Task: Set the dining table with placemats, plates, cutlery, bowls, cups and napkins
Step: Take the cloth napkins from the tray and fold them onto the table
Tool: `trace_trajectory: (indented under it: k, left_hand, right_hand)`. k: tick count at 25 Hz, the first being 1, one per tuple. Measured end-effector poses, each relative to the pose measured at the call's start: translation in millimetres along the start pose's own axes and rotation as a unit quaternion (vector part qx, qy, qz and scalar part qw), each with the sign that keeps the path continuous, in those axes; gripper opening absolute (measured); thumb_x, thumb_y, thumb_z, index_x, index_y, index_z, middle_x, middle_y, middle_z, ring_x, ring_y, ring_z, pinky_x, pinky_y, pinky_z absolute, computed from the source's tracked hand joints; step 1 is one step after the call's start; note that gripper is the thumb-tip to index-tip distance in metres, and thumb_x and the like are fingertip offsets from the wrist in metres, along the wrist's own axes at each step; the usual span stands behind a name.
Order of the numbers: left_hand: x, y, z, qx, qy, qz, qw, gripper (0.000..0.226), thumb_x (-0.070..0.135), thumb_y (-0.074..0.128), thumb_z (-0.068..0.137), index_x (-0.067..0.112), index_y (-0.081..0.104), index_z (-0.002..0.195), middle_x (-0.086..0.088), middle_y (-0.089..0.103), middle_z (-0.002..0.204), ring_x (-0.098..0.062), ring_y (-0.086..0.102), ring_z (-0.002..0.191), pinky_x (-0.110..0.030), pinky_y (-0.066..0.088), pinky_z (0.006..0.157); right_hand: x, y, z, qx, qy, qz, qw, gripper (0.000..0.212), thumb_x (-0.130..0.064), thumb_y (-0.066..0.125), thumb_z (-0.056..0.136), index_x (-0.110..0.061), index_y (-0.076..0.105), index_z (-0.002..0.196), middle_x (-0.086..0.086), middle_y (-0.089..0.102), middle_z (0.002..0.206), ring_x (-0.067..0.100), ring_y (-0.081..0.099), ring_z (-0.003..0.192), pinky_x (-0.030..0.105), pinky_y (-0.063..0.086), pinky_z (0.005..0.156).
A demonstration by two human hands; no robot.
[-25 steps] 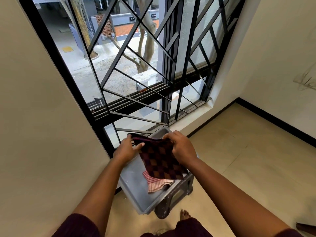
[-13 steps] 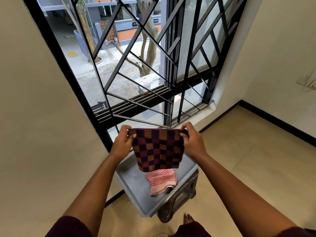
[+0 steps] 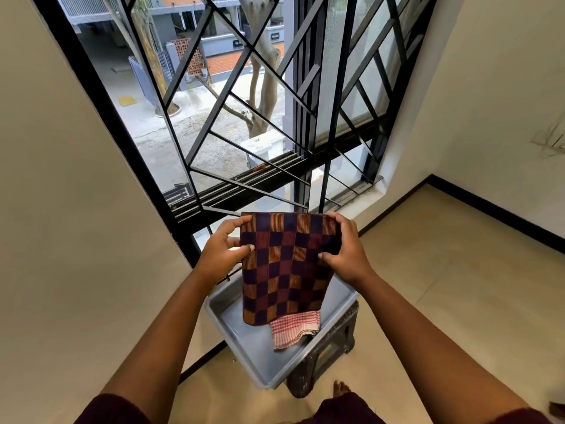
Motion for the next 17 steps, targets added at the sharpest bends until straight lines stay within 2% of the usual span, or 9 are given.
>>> trace_trajectory:
  k: [2, 4, 6, 7, 9, 11, 13, 15, 17]
  left_hand:
    - [-4.6, 2.2, -1.3, -0.043, 0.02, 0.087, 0.995, 0.079, 0.001, 0.074, 0.079, 0.03, 0.039, 0.144, 0.014, 0.044, 0.134, -0.015, 0.063, 0.103, -0.03, 0.058, 0.079]
    - [-9.2, 4.7, -2.9, -0.063, 0.019, 0.106, 0.992, 0.087, -0.001, 0.073, 0.079, 0.038, 0.033, 0.145, 0.02, 0.039, 0.134, -0.016, 0.062, 0.101, -0.031, 0.059, 0.077]
    - [-16.2, -0.5, -2.6, -0.026, -0.01, 0.069, 0.997, 0.071, -0.005, 0.068, 0.083, 0.035, 0.045, 0.137, 0.009, 0.052, 0.127, -0.022, 0.066, 0.095, -0.032, 0.06, 0.073]
    - [-20.4, -5.2, -2.2, 0.009, -0.032, 0.027, 0.999, 0.055, -0.008, 0.065, 0.084, 0.026, 0.055, 0.127, 0.001, 0.062, 0.116, -0.028, 0.067, 0.094, -0.031, 0.059, 0.072]
    - [-30.0, -13.3, -2.4, 0.065, -0.078, -0.052, 0.994, 0.023, -0.01, 0.06, 0.087, 0.005, 0.066, 0.102, -0.007, 0.072, 0.093, -0.035, 0.066, 0.095, -0.026, 0.058, 0.072]
    - [-38.5, -17.6, -4.0, 0.082, -0.111, -0.092, 0.986, 0.016, -0.007, 0.06, 0.089, 0.001, 0.069, 0.099, -0.007, 0.074, 0.091, -0.035, 0.066, 0.1, -0.027, 0.058, 0.075]
    - [-36.4, -18.1, -6.3, 0.078, -0.116, -0.109, 0.984, 0.025, -0.006, 0.06, 0.088, 0.006, 0.067, 0.109, -0.009, 0.072, 0.104, -0.03, 0.067, 0.102, -0.032, 0.059, 0.078]
    - [-30.9, -15.3, -7.9, 0.051, -0.116, -0.085, 0.988, 0.042, -0.013, 0.058, 0.086, 0.011, 0.061, 0.12, -0.013, 0.068, 0.11, -0.024, 0.071, 0.09, -0.033, 0.06, 0.071]
    - [-28.9, -7.8, -10.6, 0.008, -0.133, -0.033, 0.991, 0.057, -0.02, 0.053, 0.084, 0.017, 0.051, 0.128, -0.014, 0.066, 0.094, -0.014, 0.07, 0.067, -0.025, 0.055, 0.055]
  right_hand:
    - [-1.4, 5.1, 0.1, -0.037, -0.006, -0.027, 0.999, 0.1, 0.005, 0.073, 0.071, -0.032, 0.022, 0.149, -0.01, 0.025, 0.139, 0.005, 0.031, 0.127, -0.003, 0.036, 0.086]
    - [-3.4, 8.1, 1.2, -0.047, -0.014, -0.03, 0.998, 0.109, 0.012, 0.071, 0.072, -0.041, 0.016, 0.15, -0.014, 0.022, 0.142, 0.007, 0.031, 0.129, 0.001, 0.044, 0.081]
    - [-4.0, 6.4, 3.2, -0.034, 0.01, 0.015, 0.999, 0.111, 0.016, 0.067, 0.073, -0.052, 0.017, 0.145, -0.01, 0.032, 0.138, 0.014, 0.046, 0.121, 0.017, 0.056, 0.078]
    - [-2.4, 4.4, 3.2, -0.02, 0.041, 0.05, 0.998, 0.109, 0.016, 0.067, 0.074, -0.054, 0.019, 0.143, -0.006, 0.043, 0.132, 0.018, 0.057, 0.112, 0.025, 0.059, 0.075]
    - [4.0, 1.4, 1.1, 0.004, 0.113, 0.138, 0.984, 0.094, 0.015, 0.066, 0.077, -0.044, 0.028, 0.139, 0.006, 0.064, 0.109, 0.024, 0.068, 0.096, 0.033, 0.059, 0.073]
    - [6.9, 0.6, -2.1, 0.014, 0.154, 0.216, 0.964, 0.067, 0.014, 0.064, 0.081, -0.026, 0.041, 0.129, 0.013, 0.069, 0.096, 0.028, 0.069, 0.094, 0.031, 0.058, 0.068]
    - [7.2, 2.1, -3.2, 0.017, 0.176, 0.236, 0.955, 0.045, 0.011, 0.063, 0.084, -0.016, 0.048, 0.117, 0.01, 0.068, 0.097, 0.027, 0.066, 0.094, 0.032, 0.058, 0.066]
    - [8.5, 6.2, -1.9, 0.01, 0.183, 0.242, 0.953, 0.033, 0.007, 0.062, 0.087, -0.015, 0.054, 0.111, 0.007, 0.065, 0.103, 0.025, 0.062, 0.097, 0.041, 0.06, 0.072]
    - [8.0, 9.8, -2.1, -0.003, 0.184, 0.262, 0.947, 0.032, 0.007, 0.058, 0.089, -0.019, 0.061, 0.109, 0.008, 0.063, 0.11, 0.026, 0.06, 0.101, 0.045, 0.059, 0.076]
Point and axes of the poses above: each hand's wrist, its own z-axis towards the middle knuckle, its own y-axis out of the palm, x = y × z, the point moved 4 cm from there along z, towards the middle knuckle
